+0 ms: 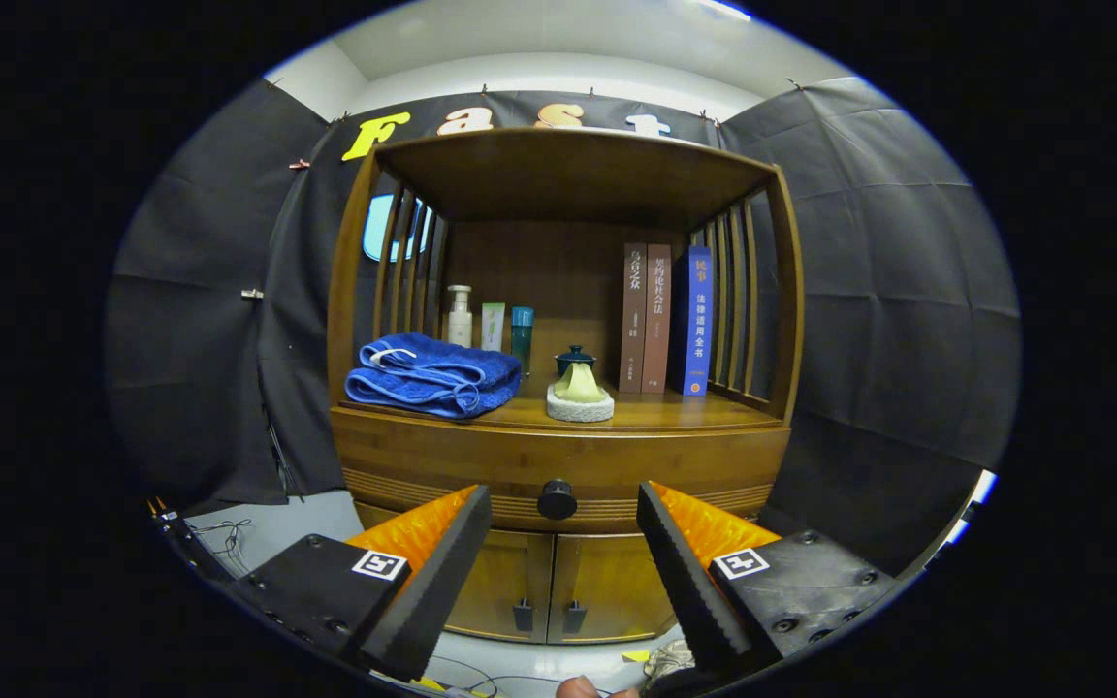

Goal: Pull open the drawer, take out the items inside it, and place them on the countertop above the cabinet.

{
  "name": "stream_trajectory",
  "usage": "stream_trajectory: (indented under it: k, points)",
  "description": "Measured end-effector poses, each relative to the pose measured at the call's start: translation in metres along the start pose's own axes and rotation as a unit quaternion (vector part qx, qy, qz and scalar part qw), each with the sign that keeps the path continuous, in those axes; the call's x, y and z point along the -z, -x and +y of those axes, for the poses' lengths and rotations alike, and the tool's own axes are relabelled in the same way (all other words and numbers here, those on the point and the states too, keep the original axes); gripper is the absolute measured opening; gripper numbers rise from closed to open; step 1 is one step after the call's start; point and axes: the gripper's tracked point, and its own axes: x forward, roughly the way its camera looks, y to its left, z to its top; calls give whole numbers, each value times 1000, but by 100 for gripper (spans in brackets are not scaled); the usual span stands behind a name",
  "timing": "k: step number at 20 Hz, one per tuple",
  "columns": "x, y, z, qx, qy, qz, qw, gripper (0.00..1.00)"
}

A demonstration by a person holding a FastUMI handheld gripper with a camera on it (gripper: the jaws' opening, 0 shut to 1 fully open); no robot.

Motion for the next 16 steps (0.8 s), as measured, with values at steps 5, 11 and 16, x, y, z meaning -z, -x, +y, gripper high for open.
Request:
stream_trajectory:
  k: [5,11,16]
  points:
    - [-23,62,4,-7,-4,-3,1000,99]
    - [-72,115,3,-13,-12,-20,1000,99]
    - [-130,146,-9,-10,-11,-48,999,99]
